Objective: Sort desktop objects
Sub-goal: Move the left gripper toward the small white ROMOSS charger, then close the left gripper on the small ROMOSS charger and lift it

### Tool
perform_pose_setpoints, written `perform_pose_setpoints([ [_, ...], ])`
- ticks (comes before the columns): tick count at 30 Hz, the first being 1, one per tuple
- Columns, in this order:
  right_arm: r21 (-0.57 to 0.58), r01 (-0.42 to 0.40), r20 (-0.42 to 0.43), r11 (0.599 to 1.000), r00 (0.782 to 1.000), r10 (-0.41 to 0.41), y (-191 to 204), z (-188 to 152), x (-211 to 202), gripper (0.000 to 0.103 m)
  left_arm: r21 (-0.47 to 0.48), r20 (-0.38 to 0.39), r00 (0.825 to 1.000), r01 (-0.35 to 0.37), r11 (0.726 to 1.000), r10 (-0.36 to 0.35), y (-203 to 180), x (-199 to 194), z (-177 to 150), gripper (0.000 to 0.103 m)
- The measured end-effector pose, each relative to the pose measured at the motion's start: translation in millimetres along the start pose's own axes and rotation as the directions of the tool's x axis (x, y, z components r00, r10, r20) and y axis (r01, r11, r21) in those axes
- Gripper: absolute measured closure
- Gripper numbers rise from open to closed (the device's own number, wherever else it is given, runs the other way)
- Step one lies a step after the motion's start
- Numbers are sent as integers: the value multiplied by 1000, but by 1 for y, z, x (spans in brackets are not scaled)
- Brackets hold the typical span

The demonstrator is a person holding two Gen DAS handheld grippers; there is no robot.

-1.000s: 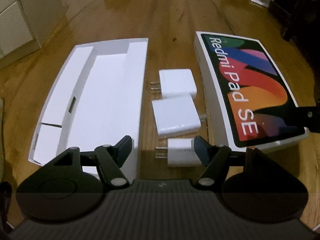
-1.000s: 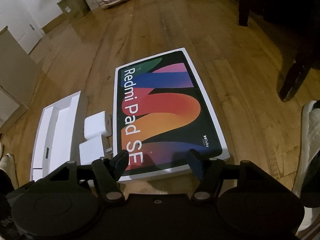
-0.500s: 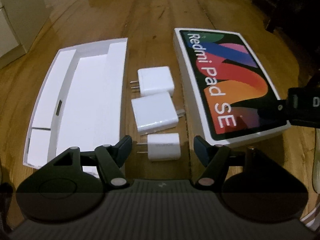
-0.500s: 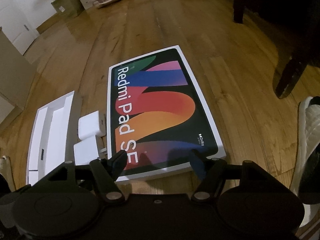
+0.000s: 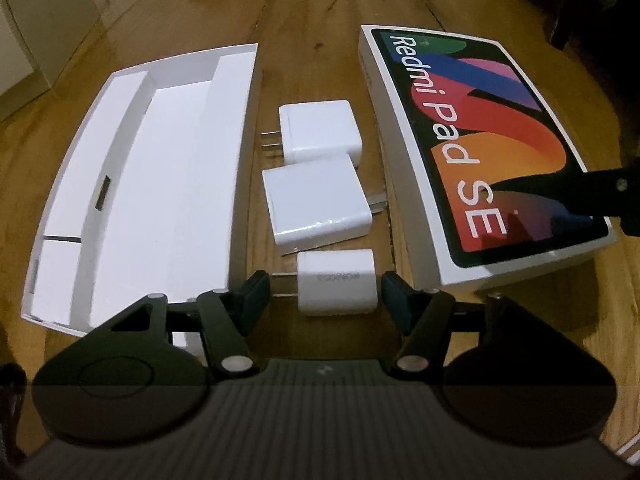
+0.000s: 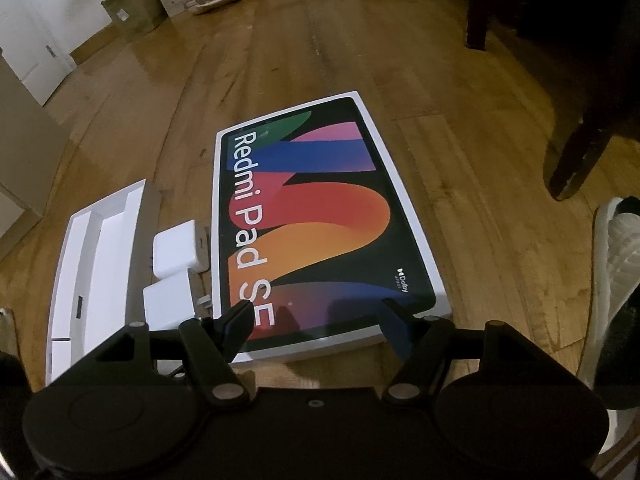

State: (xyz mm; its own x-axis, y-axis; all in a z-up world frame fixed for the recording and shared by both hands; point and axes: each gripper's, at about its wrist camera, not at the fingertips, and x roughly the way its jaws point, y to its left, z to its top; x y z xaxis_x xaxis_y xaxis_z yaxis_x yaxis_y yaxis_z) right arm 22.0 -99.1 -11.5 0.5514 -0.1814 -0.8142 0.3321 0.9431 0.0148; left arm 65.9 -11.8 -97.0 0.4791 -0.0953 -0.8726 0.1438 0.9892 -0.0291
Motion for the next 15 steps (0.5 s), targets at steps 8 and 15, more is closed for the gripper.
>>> perform_pose_setpoints([
  [8,-1,15,2,1000,1000,-15,-2,-1,-2,26,-15,30,999,-29,999,29,1,1,-3,46],
  [15,-4,20,4,1000,1000,-20,0,0,-2,26,-32,43,999,-12,999,14,3,-2,-6,46],
])
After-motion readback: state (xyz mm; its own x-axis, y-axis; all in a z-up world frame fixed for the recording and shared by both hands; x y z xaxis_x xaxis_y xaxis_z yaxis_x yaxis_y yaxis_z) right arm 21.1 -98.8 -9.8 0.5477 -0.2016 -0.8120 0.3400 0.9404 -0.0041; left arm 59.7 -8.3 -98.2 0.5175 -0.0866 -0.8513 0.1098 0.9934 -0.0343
